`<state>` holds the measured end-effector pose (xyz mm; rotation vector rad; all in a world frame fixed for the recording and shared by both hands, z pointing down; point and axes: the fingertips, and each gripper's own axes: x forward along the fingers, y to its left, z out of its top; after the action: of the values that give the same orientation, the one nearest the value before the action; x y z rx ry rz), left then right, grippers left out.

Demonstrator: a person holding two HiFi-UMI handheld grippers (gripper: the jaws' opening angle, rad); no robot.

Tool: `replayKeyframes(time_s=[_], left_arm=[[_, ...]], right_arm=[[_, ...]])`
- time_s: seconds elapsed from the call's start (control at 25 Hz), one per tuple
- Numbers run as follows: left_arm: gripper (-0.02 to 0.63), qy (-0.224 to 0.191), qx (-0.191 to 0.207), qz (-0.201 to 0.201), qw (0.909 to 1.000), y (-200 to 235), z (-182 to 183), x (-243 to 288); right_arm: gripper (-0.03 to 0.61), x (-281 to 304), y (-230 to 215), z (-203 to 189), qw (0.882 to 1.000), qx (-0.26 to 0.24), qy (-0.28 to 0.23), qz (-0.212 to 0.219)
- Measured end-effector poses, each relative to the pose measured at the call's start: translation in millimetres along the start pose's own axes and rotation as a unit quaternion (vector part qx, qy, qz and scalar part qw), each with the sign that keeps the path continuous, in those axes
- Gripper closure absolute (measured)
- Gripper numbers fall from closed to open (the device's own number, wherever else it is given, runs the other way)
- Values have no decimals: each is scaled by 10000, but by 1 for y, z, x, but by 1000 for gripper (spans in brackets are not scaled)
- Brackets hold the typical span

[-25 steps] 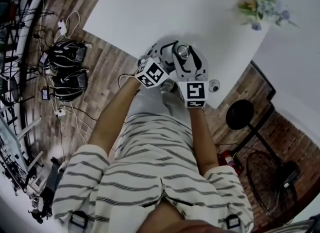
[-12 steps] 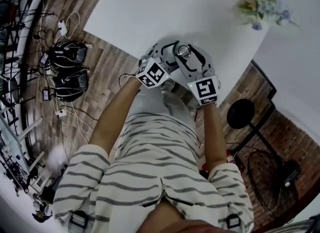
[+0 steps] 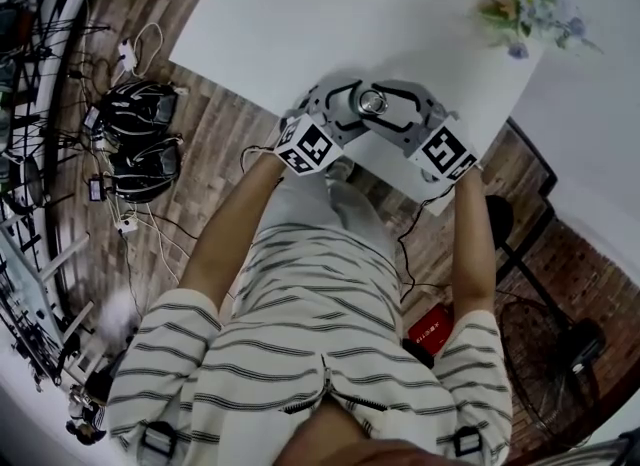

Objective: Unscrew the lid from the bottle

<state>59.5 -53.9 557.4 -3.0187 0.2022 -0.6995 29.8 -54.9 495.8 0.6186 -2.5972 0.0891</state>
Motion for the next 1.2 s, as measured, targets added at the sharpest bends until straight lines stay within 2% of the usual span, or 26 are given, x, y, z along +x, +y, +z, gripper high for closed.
replayKeyframes(time_s=[0.16, 0.28, 0.48, 0.64, 0.72, 0.8, 0.88, 1.04, 1.2], left_arm=[[284, 25, 25, -37, 10000, 0, 1, 1], [284, 54, 34, -51, 10000, 1, 1, 2], [284, 78, 40, -50, 9999, 0, 0, 3], [284, 64, 43, -47, 10000, 0, 2, -1], [284, 64, 44, -54, 10000, 0, 1, -1], [284, 67, 43, -48, 10000, 0, 1, 0], [284, 67, 42, -37, 10000, 1, 1, 0], [284, 61, 38, -39, 10000, 0, 1, -1], [284, 61, 41, -23, 10000, 0, 0, 1]], right_arm=[[334, -1, 2, -1, 9956, -316, 154, 872], [334, -1, 1, -2, 9896, -475, 349, 1312], [334, -2, 2, -4, 9847, -635, 500, 1544], [333, 0, 4, 1, 9860, -600, 487, 1479], [323, 1, 3, 2, 9889, -455, 450, 1344], [248, 1, 1, 6, 9927, -239, 311, 1138], [219, 0, 1, 12, 9967, -77, 109, 806], [219, -2, -5, 18, 9983, 282, -227, -459], [226, -4, -8, 13, 9795, 854, -486, -1759]])
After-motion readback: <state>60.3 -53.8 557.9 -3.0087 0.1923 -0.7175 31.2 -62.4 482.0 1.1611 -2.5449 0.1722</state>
